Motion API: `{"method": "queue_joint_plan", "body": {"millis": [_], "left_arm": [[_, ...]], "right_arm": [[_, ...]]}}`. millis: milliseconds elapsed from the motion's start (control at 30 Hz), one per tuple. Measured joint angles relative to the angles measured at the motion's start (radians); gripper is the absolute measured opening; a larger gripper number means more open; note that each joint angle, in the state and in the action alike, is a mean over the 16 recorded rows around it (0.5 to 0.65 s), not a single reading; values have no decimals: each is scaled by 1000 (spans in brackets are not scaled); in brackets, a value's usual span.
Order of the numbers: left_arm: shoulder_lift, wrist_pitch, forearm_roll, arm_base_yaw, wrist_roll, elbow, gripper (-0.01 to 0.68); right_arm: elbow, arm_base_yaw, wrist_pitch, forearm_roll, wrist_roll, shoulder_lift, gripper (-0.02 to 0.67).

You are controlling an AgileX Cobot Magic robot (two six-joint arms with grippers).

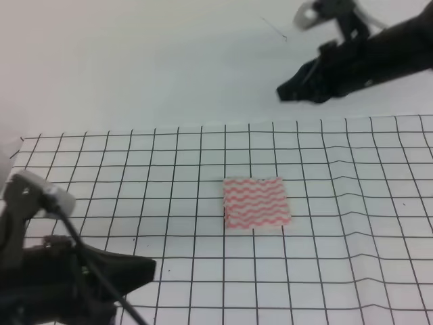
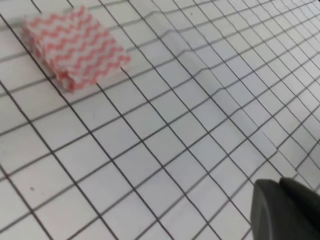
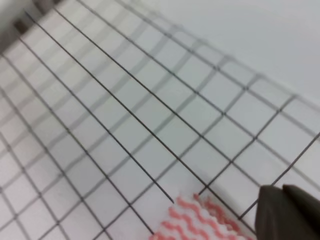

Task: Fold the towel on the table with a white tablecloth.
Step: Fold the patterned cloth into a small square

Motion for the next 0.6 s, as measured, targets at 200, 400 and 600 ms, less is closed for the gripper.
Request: {"method": "queue_joint_plan", "body": {"millis": [200, 400, 600], "left_arm": [[-198, -68, 155, 0, -124, 0, -1], [-380, -161, 383, 0, -330, 18, -1], [-472, -231, 547, 0, -499, 54, -1]], "right_arm": [[60, -32, 12, -153, 108, -280, 4], [259, -47, -101, -383, 286, -603, 5], [614, -47, -287, -564, 451, -970, 5]]}}
